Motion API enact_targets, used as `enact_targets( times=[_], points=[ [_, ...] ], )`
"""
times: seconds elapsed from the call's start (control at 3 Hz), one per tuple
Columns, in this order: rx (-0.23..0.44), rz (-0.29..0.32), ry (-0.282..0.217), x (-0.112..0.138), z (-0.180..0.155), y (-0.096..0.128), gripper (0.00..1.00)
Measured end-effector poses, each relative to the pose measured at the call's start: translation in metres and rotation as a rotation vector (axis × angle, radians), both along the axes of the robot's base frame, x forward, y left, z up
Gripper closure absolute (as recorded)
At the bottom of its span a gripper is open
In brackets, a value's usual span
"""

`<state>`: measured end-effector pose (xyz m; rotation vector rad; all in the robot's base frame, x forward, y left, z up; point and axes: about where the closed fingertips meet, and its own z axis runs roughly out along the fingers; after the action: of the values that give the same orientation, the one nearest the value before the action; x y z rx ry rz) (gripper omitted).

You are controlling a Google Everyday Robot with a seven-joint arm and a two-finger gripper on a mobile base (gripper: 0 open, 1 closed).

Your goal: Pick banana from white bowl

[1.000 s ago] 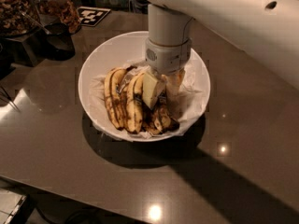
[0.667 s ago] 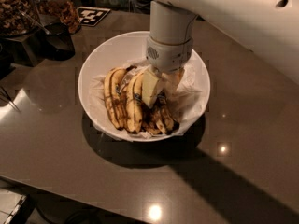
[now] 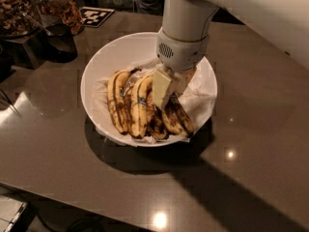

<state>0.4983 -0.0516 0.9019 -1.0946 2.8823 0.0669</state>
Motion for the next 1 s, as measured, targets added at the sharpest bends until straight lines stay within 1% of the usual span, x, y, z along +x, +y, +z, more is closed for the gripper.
enact_targets(
  times=[0.33,0.67,1.0],
  points=[
    [0.004,0.073,-0.004,-0.0077,0.0083,0.0013,1.00],
    [0.014,0.072,-0.019,-0.0030,0.0069,0.0049,1.00],
    [0.000,0.062,-0.010,-0.0027,0.0076,0.0080,1.00]
  ],
)
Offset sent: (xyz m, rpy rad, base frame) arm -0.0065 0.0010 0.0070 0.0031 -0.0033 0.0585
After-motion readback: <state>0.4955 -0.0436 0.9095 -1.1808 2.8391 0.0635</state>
